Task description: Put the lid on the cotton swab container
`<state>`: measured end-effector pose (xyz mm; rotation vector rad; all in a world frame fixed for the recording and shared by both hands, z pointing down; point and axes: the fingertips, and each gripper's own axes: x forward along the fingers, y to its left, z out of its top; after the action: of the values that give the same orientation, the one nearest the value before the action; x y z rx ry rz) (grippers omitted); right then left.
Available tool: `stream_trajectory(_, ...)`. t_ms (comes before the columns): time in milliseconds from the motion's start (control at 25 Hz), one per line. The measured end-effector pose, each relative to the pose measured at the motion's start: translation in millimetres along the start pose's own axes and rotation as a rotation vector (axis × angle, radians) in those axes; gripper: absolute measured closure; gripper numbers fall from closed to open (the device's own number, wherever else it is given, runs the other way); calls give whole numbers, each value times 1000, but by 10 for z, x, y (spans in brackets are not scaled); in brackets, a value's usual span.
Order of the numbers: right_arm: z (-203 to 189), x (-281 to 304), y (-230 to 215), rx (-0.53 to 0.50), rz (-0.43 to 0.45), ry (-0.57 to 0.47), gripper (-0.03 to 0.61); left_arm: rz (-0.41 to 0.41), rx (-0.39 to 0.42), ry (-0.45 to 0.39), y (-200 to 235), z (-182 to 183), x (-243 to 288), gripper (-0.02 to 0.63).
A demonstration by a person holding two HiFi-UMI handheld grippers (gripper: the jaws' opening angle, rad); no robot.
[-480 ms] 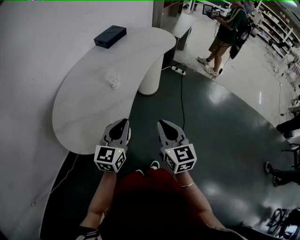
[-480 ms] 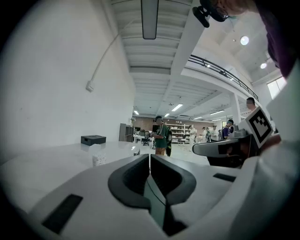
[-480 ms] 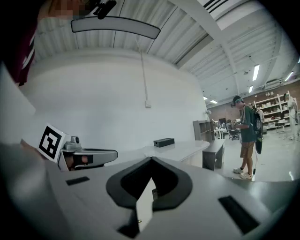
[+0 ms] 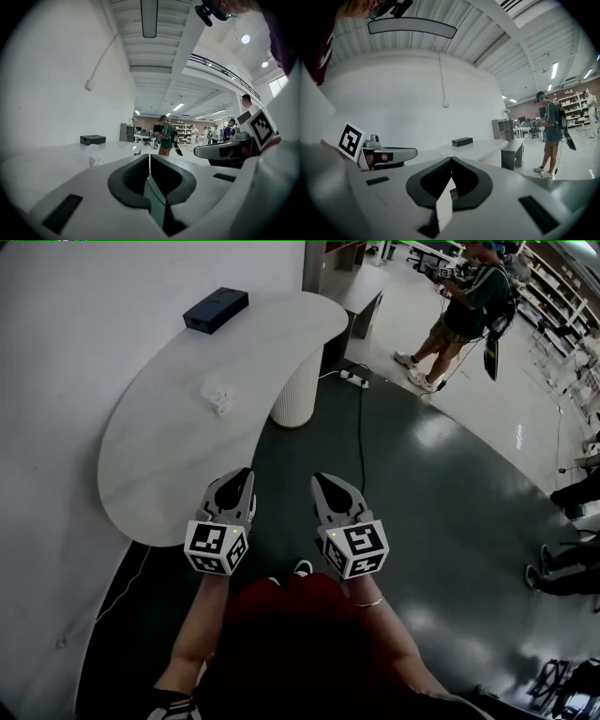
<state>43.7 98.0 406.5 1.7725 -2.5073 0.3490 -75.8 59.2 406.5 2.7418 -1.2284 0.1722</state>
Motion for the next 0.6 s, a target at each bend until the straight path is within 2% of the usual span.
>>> stream_trajectory(360,-21,-92,-225,18,-3,-5,563,56,-38,46,19,-59,91,581)
stream_trajectory(600,-47,-62,-319,23,-16,-10,561,67,-40,37,87,-64,142,580)
